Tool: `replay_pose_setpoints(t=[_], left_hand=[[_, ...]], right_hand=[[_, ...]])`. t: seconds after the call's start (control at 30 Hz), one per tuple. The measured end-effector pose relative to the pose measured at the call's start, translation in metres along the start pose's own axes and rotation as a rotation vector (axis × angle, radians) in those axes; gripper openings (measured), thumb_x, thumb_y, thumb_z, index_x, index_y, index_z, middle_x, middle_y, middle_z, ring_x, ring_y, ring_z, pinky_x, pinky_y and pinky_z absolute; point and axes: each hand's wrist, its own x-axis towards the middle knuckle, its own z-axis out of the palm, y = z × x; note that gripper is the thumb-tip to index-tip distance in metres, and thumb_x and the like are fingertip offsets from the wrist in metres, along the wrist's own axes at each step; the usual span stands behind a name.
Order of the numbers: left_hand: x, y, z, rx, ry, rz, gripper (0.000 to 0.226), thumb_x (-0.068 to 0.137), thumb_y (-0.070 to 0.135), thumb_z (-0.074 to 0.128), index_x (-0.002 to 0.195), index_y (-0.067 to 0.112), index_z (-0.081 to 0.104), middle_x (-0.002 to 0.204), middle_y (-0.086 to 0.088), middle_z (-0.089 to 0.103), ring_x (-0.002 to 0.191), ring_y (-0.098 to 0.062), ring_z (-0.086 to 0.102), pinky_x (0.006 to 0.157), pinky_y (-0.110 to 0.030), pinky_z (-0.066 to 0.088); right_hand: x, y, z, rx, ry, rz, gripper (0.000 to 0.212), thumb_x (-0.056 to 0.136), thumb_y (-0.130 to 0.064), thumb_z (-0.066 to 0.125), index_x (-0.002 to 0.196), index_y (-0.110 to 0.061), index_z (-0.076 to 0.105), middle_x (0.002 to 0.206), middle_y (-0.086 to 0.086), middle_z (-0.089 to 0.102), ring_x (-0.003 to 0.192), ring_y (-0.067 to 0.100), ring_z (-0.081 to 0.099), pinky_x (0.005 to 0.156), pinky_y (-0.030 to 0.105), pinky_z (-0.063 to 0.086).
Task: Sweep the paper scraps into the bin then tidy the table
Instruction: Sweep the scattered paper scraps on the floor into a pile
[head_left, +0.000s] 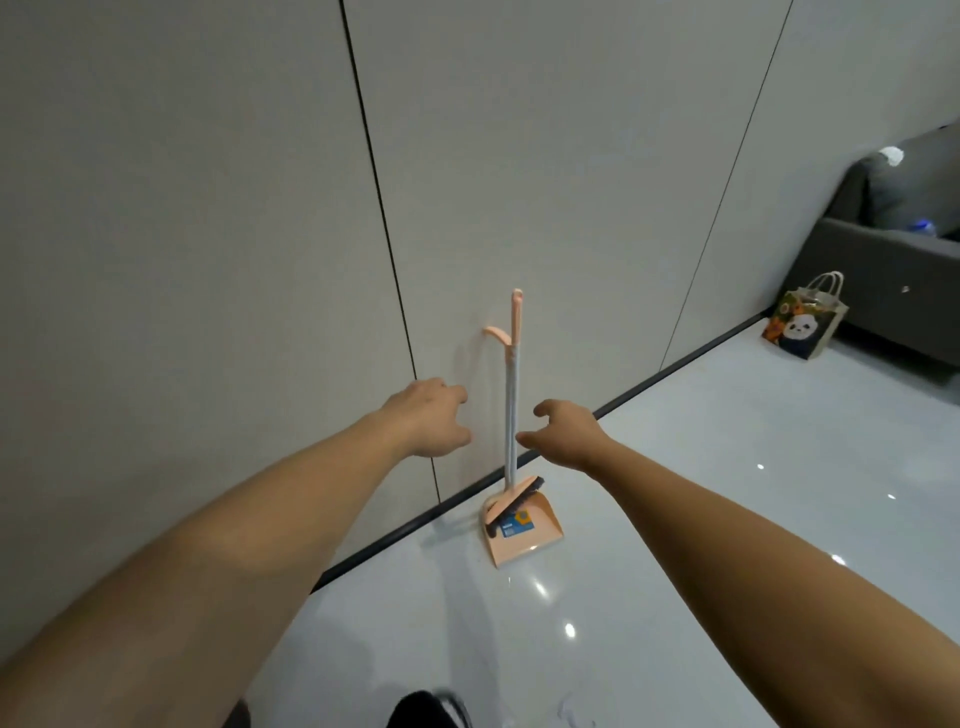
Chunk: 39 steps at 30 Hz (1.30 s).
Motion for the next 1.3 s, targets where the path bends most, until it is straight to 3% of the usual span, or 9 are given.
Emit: replay_pose_setpoints(t=[0.3, 0.47, 0.57, 0.7, 0.8, 0.93, 1.13, 1.2, 1.3], left_hand=[[0.238, -0.064, -0.004, 0.007, -0.072, 0.159, 0.067, 0.085, 0.050, 0.057, 0.144, 0.024, 0.038, 0.142, -0.007, 0.042, 0.127, -0.028, 0.042, 0.102, -0.043, 0.041], [0.351, -0.100, -0.025, -0.033, -0.083, 0.218, 0.064, 0.084, 0.050, 0.057, 0.141, 0.025, 0.042, 0.138, -0.006, 0.046, 0.125, -0.028, 0.044, 0.100, -0.039, 0.042], [0.401, -0.108, -0.017, 0.002, -0.108, 0.253, 0.063, 0.085, 0.049, 0.057, 0.141, 0.024, 0.042, 0.137, -0.008, 0.047, 0.126, -0.030, 0.043, 0.101, -0.039, 0.041], [0.443, -0.099, 0.008, -0.028, -0.168, 0.299, 0.058, 0.083, 0.046, 0.060, 0.136, 0.023, 0.048, 0.131, -0.007, 0.051, 0.123, -0.028, 0.046, 0.099, -0.040, 0.043], [0.467, -0.089, 0.023, -0.039, -0.184, 0.345, 0.058, 0.084, 0.043, 0.061, 0.135, 0.022, 0.047, 0.132, -0.007, 0.048, 0.124, -0.027, 0.043, 0.100, -0.041, 0.042], [0.500, -0.081, 0.034, 0.077, -0.159, 0.455, 0.068, 0.083, 0.040, 0.063, 0.143, 0.021, 0.035, 0.149, -0.009, 0.031, 0.136, -0.028, 0.027, 0.109, -0.041, 0.031], [0.550, -0.052, 0.071, 0.268, -0.306, 0.508, 0.076, 0.082, 0.034, 0.065, 0.147, 0.020, 0.029, 0.157, -0.004, 0.024, 0.145, -0.027, 0.014, 0.116, -0.043, 0.020], [0.561, -0.039, 0.090, 0.317, -0.378, 0.513, 0.068, 0.083, 0.033, 0.062, 0.145, 0.023, 0.035, 0.153, -0.001, 0.032, 0.146, -0.025, 0.015, 0.116, -0.042, 0.015], [0.568, -0.021, 0.117, 0.380, -0.393, 0.542, 0.037, 0.082, 0.035, 0.055, 0.118, 0.030, 0.055, 0.125, 0.003, 0.056, 0.129, -0.024, 0.039, 0.110, -0.043, 0.020]], right_hand=[[0.189, 0.011, 0.011, 0.023, 0.019, 0.217, 0.057, 0.091, -0.037, 0.065, 0.138, -0.006, 0.052, 0.134, 0.012, 0.059, 0.115, 0.025, 0.060, 0.092, 0.035, 0.052], [0.263, 0.008, 0.013, 0.186, -0.011, 0.434, 0.041, 0.091, -0.032, 0.066, 0.121, -0.005, 0.061, 0.089, -0.003, 0.056, 0.078, 0.014, 0.058, 0.071, 0.033, 0.058], [0.298, 0.012, 0.029, 0.305, 0.002, 0.554, 0.038, 0.092, -0.031, 0.066, 0.119, -0.005, 0.061, 0.097, 0.005, 0.062, 0.085, 0.020, 0.063, 0.071, 0.034, 0.060], [0.326, 0.027, 0.057, 0.394, -0.112, 0.678, 0.035, 0.091, -0.031, 0.067, 0.117, -0.008, 0.061, 0.105, 0.009, 0.064, 0.090, 0.022, 0.064, 0.066, 0.031, 0.059], [0.353, 0.043, 0.061, 0.505, -0.080, 0.763, 0.028, 0.092, -0.028, 0.066, 0.104, -0.003, 0.064, 0.097, 0.013, 0.067, 0.084, 0.024, 0.066, 0.073, 0.036, 0.061], [0.399, 0.062, 0.060, 0.823, 0.005, 0.890, 0.028, 0.097, -0.023, 0.057, 0.109, 0.002, 0.061, 0.097, 0.021, 0.068, 0.076, 0.030, 0.066, 0.074, 0.040, 0.060], [0.473, 0.091, 0.083, 1.270, 0.013, 1.081, 0.016, 0.096, -0.016, 0.051, 0.088, -0.003, 0.055, 0.070, 0.015, 0.052, 0.050, 0.023, 0.045, 0.050, 0.027, 0.044], [0.490, 0.100, 0.094, 1.402, -0.047, 1.138, 0.010, 0.094, -0.011, 0.053, 0.087, -0.005, 0.054, 0.069, 0.010, 0.046, 0.049, 0.019, 0.038, 0.049, 0.025, 0.036], [0.506, 0.111, 0.109, 1.555, -0.139, 1.206, 0.008, 0.092, -0.008, 0.051, 0.087, -0.008, 0.056, 0.075, 0.011, 0.054, 0.063, 0.022, 0.051, 0.058, 0.030, 0.045]])
